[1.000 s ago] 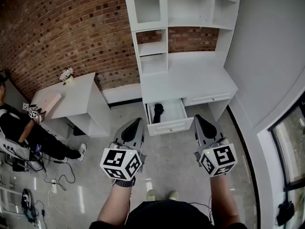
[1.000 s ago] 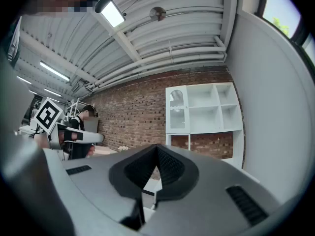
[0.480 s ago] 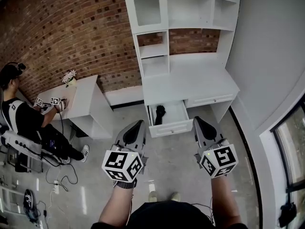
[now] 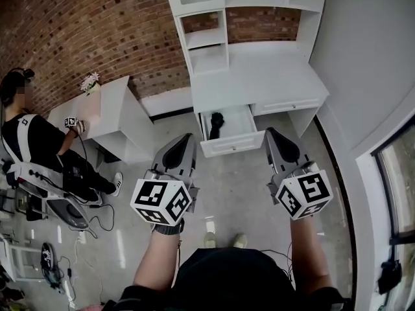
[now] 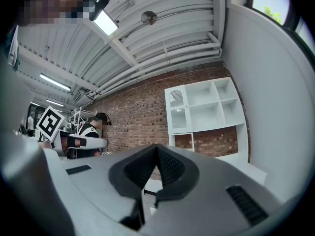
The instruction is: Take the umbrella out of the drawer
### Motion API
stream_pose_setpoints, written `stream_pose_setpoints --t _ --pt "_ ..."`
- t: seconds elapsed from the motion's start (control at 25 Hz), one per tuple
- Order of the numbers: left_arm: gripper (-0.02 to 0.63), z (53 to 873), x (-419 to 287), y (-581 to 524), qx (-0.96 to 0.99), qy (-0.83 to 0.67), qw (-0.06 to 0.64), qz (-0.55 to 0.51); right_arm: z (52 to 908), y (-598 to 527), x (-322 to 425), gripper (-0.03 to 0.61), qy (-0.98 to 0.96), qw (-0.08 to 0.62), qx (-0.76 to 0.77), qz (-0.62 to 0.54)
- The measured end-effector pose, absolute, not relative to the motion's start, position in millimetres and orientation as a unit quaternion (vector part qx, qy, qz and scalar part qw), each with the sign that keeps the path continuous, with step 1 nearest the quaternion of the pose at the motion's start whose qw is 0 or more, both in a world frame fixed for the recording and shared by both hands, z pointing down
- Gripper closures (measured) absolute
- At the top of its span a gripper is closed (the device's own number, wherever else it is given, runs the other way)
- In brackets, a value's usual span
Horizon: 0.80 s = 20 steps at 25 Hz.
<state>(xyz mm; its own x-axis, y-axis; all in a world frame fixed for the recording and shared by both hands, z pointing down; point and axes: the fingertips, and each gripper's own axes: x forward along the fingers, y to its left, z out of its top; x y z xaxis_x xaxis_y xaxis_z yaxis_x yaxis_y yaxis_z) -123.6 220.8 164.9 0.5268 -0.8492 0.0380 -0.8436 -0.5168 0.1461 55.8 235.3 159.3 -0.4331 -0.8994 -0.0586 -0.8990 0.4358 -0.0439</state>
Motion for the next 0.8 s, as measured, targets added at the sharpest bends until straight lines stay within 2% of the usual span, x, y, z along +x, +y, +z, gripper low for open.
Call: stream_pose_setpoints --t 0.8 --pt "0.607 179.1 -66.4 227.6 0.865 -0.498 0.068 -0.006 180.9 242.7 101.4 0.574 0.860 0.044 -0.509 -0.010"
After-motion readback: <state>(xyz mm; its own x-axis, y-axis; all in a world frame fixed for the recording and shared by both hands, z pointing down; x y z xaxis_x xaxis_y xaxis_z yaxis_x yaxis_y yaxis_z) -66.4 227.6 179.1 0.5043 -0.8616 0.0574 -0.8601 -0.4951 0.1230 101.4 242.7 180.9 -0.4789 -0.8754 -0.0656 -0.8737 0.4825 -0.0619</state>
